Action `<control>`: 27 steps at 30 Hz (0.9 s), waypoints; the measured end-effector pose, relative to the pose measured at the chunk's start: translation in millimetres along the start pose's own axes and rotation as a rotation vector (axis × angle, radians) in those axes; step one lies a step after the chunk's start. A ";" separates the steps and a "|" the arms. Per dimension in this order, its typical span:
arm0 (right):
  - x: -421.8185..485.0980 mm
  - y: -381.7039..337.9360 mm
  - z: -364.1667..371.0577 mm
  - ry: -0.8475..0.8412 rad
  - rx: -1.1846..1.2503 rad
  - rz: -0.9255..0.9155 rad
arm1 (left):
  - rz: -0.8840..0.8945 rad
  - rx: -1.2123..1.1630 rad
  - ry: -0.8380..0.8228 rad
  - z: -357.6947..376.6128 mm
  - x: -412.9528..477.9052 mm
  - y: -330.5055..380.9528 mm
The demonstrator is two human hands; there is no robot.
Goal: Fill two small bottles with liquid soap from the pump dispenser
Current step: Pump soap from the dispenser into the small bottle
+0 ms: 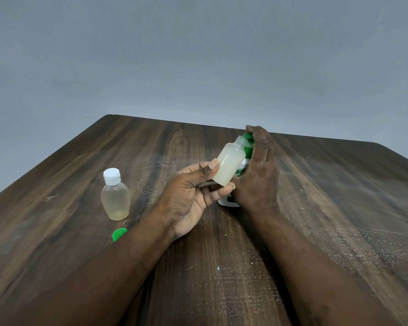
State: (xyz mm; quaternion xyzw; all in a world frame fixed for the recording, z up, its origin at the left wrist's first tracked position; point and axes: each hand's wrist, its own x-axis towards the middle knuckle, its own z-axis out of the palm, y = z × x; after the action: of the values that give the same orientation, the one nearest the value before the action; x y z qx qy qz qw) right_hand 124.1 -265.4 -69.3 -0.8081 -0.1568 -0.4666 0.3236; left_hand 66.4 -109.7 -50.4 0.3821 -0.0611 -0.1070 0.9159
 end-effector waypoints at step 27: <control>1.4 -2.7 -0.2 0.009 0.012 0.009 | -0.002 -0.011 0.014 0.1 1.6 -1.1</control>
State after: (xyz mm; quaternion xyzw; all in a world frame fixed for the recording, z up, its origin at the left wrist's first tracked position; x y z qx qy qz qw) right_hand 123.2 -263.7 -67.0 -0.8047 -0.1544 -0.4678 0.3313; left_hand 67.7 -110.9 -51.0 0.3778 -0.0538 -0.1054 0.9183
